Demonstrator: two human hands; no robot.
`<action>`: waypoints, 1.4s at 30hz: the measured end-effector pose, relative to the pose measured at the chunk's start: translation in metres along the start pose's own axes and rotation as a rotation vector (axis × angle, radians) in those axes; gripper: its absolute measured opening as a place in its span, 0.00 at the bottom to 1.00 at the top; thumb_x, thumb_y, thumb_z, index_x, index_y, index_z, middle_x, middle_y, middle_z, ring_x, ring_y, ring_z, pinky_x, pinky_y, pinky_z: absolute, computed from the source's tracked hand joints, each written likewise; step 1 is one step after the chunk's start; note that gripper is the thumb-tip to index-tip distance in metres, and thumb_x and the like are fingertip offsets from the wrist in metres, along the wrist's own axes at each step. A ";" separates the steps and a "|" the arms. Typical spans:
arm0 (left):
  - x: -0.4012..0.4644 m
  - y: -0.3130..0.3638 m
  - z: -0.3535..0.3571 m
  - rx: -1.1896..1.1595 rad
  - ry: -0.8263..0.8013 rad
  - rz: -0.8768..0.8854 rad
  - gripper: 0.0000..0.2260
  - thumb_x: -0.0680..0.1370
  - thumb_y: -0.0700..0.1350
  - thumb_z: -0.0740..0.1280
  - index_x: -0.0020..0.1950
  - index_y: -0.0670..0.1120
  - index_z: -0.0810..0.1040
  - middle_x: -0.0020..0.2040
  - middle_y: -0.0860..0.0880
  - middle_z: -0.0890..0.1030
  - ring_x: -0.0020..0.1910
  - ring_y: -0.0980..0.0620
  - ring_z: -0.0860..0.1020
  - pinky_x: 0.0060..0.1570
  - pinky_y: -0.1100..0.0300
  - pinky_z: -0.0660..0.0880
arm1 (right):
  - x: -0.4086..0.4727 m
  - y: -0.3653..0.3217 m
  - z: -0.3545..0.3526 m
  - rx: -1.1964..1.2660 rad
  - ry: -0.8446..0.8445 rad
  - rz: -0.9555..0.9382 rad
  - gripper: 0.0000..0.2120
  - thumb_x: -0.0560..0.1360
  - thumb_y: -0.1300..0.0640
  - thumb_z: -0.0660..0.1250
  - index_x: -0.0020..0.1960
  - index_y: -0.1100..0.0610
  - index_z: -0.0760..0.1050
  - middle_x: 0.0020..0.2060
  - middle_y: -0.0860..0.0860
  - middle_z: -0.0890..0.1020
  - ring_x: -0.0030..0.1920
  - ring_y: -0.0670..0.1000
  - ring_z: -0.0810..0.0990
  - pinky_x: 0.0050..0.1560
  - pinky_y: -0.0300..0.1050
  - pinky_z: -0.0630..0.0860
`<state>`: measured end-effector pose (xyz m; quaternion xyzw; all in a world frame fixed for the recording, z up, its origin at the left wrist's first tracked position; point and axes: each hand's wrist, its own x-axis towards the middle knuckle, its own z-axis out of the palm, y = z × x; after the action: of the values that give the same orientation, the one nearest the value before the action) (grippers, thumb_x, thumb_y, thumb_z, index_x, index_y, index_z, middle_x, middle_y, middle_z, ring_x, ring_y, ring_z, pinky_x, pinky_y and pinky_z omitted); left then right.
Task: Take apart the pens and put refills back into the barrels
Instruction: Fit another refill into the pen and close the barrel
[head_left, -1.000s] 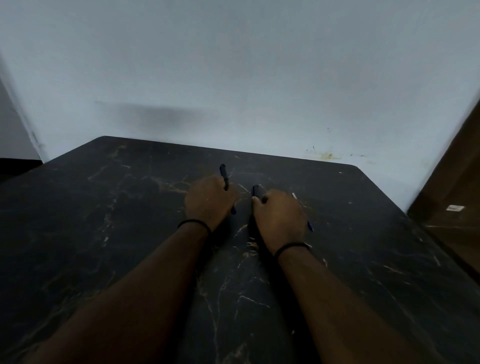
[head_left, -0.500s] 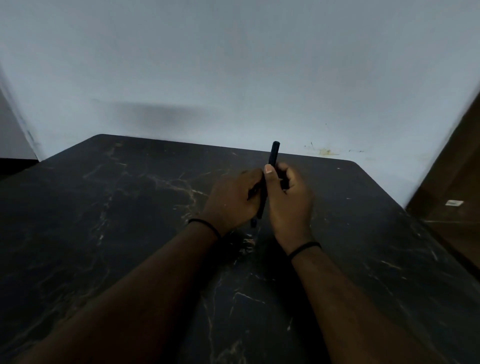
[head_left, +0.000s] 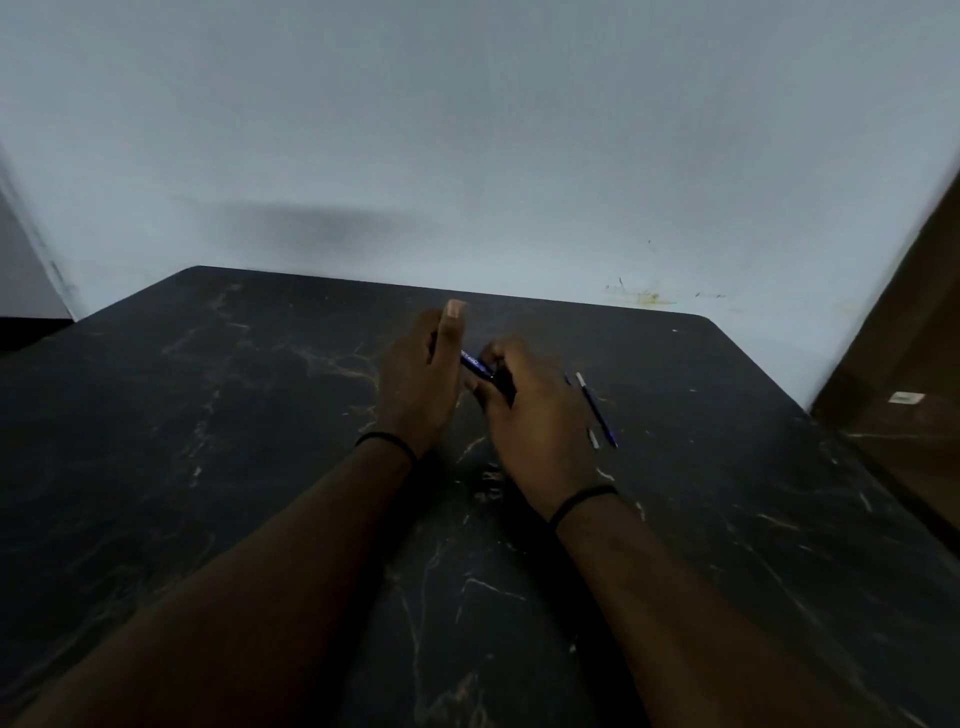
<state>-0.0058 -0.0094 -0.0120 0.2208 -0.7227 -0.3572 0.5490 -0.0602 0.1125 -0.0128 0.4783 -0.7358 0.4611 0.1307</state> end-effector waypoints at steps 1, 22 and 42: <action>0.000 0.000 -0.001 0.002 -0.011 -0.009 0.23 0.78 0.69 0.53 0.31 0.56 0.69 0.27 0.56 0.72 0.26 0.58 0.69 0.30 0.56 0.65 | 0.000 -0.003 0.000 -0.011 -0.021 -0.032 0.05 0.78 0.48 0.66 0.53 0.46 0.74 0.44 0.44 0.80 0.44 0.46 0.78 0.44 0.49 0.77; 0.001 0.003 -0.008 0.061 -0.161 -0.013 0.24 0.81 0.58 0.54 0.25 0.53 0.66 0.22 0.52 0.65 0.23 0.58 0.63 0.30 0.56 0.62 | -0.001 -0.003 -0.005 -0.151 -0.179 0.038 0.14 0.83 0.48 0.56 0.45 0.54 0.72 0.35 0.49 0.75 0.36 0.50 0.74 0.36 0.47 0.64; 0.010 0.001 -0.027 0.337 0.021 -0.119 0.24 0.85 0.53 0.51 0.30 0.49 0.67 0.27 0.52 0.67 0.27 0.53 0.68 0.31 0.59 0.60 | -0.005 0.010 0.001 -0.273 -0.094 0.106 0.22 0.80 0.37 0.54 0.33 0.47 0.64 0.27 0.46 0.70 0.28 0.42 0.68 0.28 0.41 0.58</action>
<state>0.0165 -0.0232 -0.0010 0.3558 -0.7521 -0.2605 0.4898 -0.0659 0.1153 -0.0220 0.4377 -0.8212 0.3403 0.1354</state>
